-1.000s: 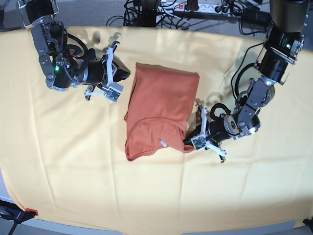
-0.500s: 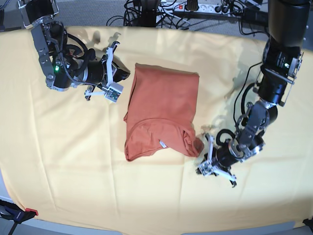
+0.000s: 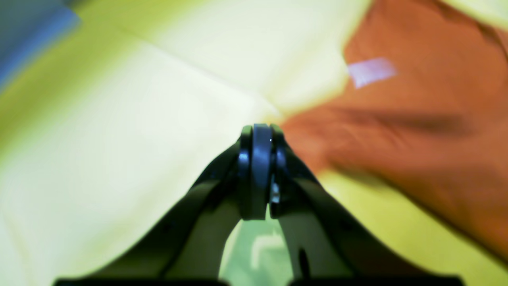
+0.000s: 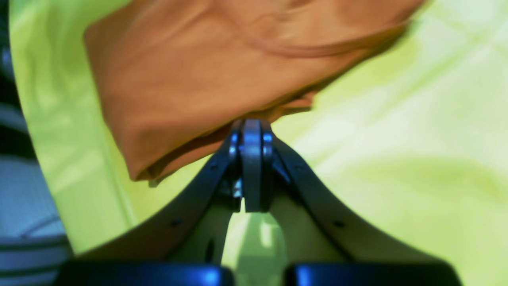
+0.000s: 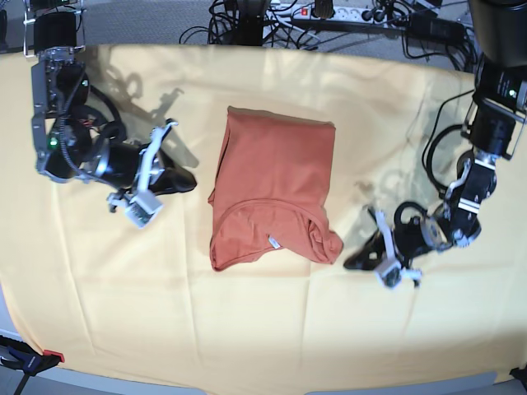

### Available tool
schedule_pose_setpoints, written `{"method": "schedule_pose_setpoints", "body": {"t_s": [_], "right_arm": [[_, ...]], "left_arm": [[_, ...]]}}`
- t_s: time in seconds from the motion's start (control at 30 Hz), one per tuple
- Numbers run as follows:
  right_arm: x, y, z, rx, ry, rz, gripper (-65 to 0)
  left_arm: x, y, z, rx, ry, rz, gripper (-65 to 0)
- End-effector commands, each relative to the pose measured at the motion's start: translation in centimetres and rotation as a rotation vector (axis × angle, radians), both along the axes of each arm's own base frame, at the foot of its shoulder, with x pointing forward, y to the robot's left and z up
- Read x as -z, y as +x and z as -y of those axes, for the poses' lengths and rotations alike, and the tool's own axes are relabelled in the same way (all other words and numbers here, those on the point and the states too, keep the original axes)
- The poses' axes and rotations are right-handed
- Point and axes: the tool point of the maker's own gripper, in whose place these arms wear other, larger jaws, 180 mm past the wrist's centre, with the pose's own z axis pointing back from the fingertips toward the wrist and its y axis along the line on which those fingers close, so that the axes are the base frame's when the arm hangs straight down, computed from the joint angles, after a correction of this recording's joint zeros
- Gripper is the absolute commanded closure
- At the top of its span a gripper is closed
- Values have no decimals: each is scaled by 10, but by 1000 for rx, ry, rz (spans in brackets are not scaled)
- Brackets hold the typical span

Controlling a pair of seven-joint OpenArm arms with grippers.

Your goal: Fold the T-shirt properly

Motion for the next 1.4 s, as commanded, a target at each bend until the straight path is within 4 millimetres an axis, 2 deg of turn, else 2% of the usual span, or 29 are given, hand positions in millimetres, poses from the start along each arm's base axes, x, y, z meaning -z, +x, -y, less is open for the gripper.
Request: {"method": "schedule_pose_setpoints", "body": {"t_s": [0.0, 0.13, 0.27, 0.37, 0.53, 0.77, 0.93, 1.03, 1.13, 1.23, 1.37], "right_arm": [[-20, 7, 6, 7, 40, 45, 0], [-41, 0, 27, 40, 157, -8, 0], [-47, -21, 44, 46, 240, -80, 0], [-36, -35, 67, 105, 210, -126, 0], [-44, -59, 93, 192, 151, -88, 0], [-54, -112, 106, 240, 2, -70, 0], [-43, -148, 118, 294, -52, -158, 0], [-30, -174, 121, 326, -54, -249, 0], [-18, -202, 117, 342, -44, -351, 0], [-9, -229, 113, 360, -36, -442, 0], [-2, -260, 108, 387, -21, -549, 0]], "left_arm": [[-22, 3, -4, 5, -29, 49, 0], [-14, -39, -3, 73, -12, 25, 0], [-16, -87, 4, 164, 3, 19, 0], [-23, -116, 6, 207, 19, 21, 0], [-46, -145, 7, 204, -42, 21, 0], [-56, -179, -3, 115, -77, -104, 0], [-69, -213, -4, 110, -42, -206, 0], [-74, -243, -1, 131, -18, -290, 0], [-71, -282, 4, 175, 41, -385, 0], [-64, -321, 8, 207, 121, -469, 0], [-43, -367, 4, 136, 128, -681, 0]]}}
